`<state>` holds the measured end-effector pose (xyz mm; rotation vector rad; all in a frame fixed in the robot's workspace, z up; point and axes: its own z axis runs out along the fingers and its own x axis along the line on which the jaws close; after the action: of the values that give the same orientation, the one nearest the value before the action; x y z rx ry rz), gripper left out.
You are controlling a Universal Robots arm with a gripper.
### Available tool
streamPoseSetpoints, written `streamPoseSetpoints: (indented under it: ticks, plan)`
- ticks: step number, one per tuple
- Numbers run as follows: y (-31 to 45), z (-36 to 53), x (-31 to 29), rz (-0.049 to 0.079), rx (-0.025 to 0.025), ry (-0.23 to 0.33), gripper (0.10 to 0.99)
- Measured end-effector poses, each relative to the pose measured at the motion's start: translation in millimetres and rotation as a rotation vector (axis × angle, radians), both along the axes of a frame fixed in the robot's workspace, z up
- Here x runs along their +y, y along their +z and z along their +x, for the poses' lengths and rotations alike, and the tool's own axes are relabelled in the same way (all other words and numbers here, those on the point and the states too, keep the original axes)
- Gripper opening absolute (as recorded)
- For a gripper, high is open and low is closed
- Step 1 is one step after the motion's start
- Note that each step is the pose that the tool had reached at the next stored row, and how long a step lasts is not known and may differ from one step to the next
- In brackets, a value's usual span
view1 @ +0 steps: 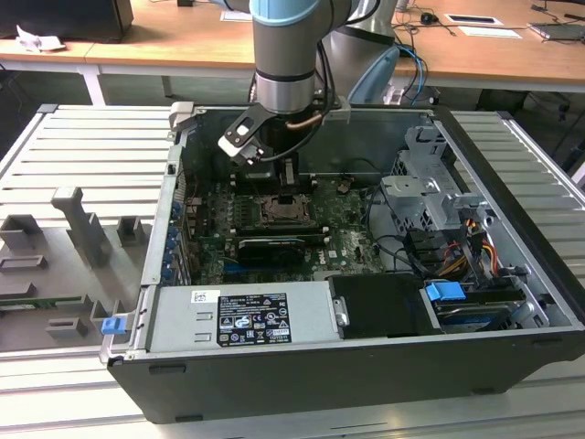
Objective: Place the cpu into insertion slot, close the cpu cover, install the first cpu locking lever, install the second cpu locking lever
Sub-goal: 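Install the first cpu locking lever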
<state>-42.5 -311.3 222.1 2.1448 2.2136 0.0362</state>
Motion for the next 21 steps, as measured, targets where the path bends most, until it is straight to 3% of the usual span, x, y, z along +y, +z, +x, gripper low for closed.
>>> streamPoseSetpoints:
  ticks: [17, 21]
  plan:
    - [6.1, 0.0, 0.0, 0.000, 0.0000, 0.000, 0.106]
    - [13.8, 0.0, 0.0, 0.000, 0.0000, 0.000, 0.106]
